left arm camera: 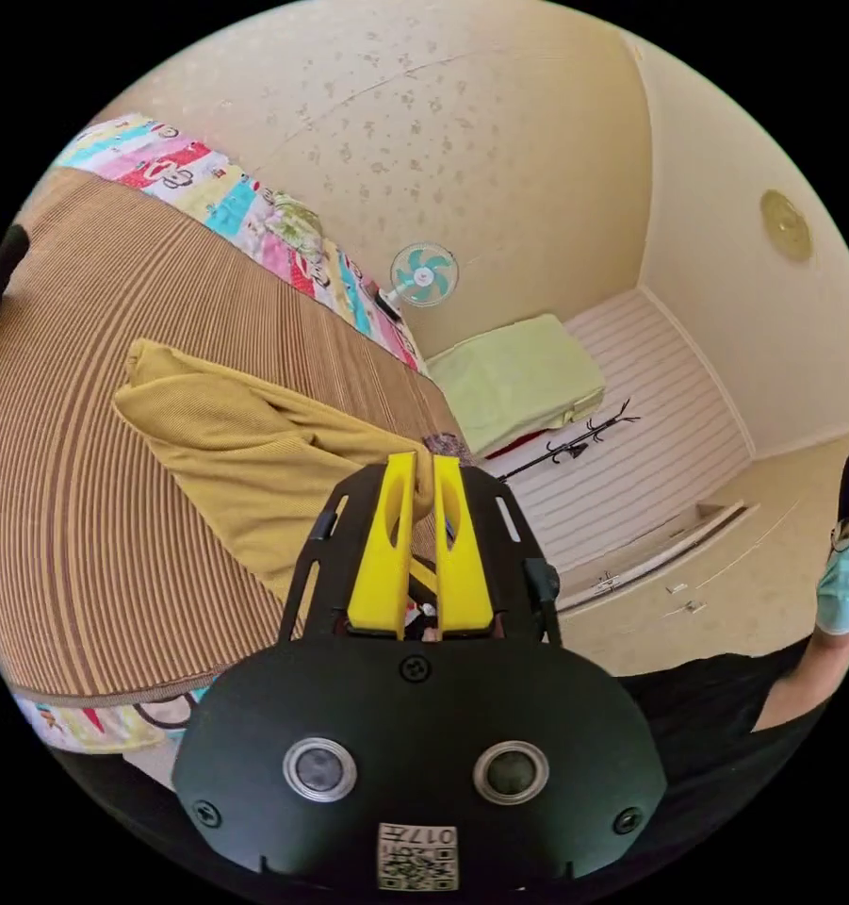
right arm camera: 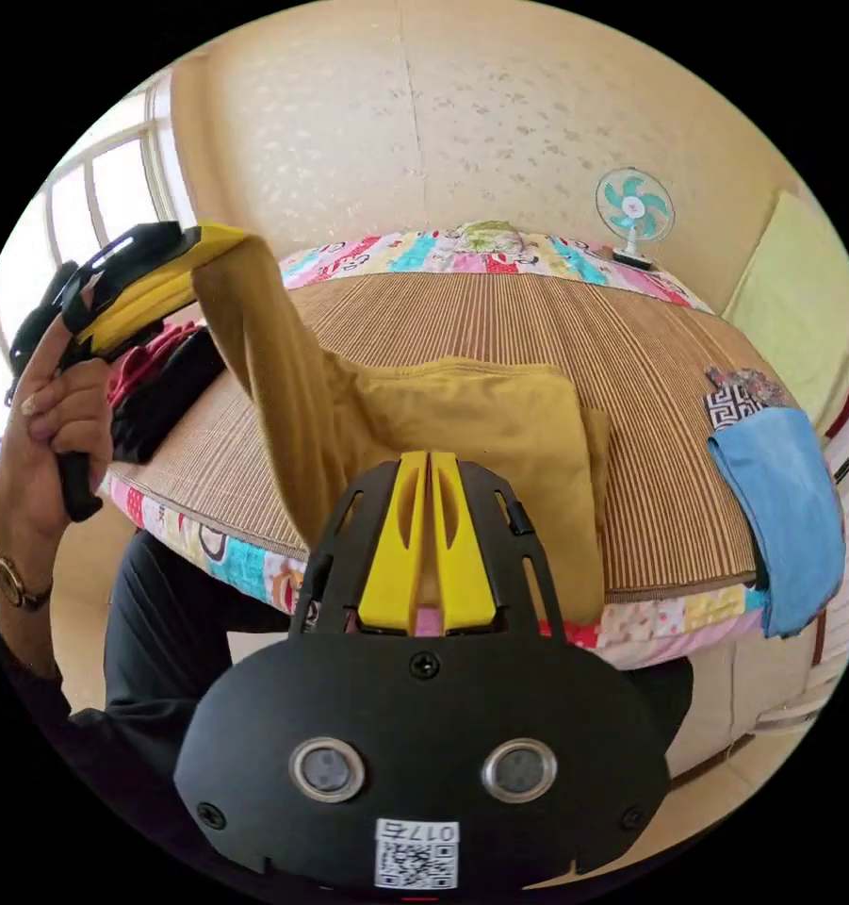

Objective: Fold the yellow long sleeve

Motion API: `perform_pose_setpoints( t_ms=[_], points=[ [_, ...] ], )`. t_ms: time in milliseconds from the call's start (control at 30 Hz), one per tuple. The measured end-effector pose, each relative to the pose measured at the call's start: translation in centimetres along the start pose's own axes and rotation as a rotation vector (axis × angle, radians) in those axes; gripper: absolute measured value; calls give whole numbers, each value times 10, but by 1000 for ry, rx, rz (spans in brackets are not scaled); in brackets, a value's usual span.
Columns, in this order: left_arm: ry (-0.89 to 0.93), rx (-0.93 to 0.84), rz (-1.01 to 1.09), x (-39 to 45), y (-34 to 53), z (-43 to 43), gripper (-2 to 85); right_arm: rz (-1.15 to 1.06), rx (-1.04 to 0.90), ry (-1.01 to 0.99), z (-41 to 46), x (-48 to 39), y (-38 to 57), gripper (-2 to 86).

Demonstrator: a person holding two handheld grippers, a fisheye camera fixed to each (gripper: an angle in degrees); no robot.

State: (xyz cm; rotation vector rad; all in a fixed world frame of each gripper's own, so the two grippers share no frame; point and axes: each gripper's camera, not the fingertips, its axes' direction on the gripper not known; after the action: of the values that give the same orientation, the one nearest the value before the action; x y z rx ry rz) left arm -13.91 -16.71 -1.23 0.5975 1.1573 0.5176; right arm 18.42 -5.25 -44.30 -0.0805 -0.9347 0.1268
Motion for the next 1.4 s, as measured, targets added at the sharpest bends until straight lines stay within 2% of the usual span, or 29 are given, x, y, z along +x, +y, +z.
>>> perform_pose_setpoints(
  t_ms=[100,133,200,267,367,400,467,533,567,633,700,733,867,967,1067,1100,1267,1333,1400],
  points=[
    [83,-169,132,50,18,96,26,197,-52,-184,-29,67,30,7],
    [166,-238,187,65,33,128,13,269,-62,-235,-40,92,45,8],
    [315,-334,236,83,58,160,20,349,-83,-275,-54,123,66,10],
    [348,-379,283,95,83,168,47,422,-112,-298,-70,154,87,14],
    [125,-328,289,85,115,136,73,474,-107,-374,-89,183,99,30],
    [-9,-273,242,70,124,115,82,478,-107,-395,-91,187,99,34],
    [-211,-189,95,37,136,82,102,489,-106,-496,-97,200,94,61],
    [-337,-142,-183,-22,152,55,138,508,-109,-594,-96,209,88,91],
    [-328,-155,-244,-37,156,55,147,527,-109,-667,-93,214,85,114],
    [-209,-290,-484,-94,177,80,133,559,-123,-777,-85,220,80,142],
    [-120,-229,-533,-104,185,75,98,603,-137,-873,-77,226,77,165],
    [-23,-261,-538,-104,186,83,69,635,-147,-911,-72,229,76,179],
    [148,-495,-443,-75,191,113,42,757,-94,-1021,-69,245,71,216],
    [218,-598,-256,-16,200,113,8,811,42,-1191,-70,261,61,182],
    [199,-661,-28,41,204,96,0,729,33,-1341,-68,270,32,104],
    [248,-657,33,58,204,87,-1,688,53,-1346,-73,271,23,93],
    [96,-573,86,68,192,49,52,184,243,-1123,-189,296,-103,58],
    [73,-533,35,47,185,37,61,112,301,-1031,-231,313,-140,56],
    [89,-491,-22,27,178,27,62,140,349,-958,-261,341,-163,56]
  ],
)
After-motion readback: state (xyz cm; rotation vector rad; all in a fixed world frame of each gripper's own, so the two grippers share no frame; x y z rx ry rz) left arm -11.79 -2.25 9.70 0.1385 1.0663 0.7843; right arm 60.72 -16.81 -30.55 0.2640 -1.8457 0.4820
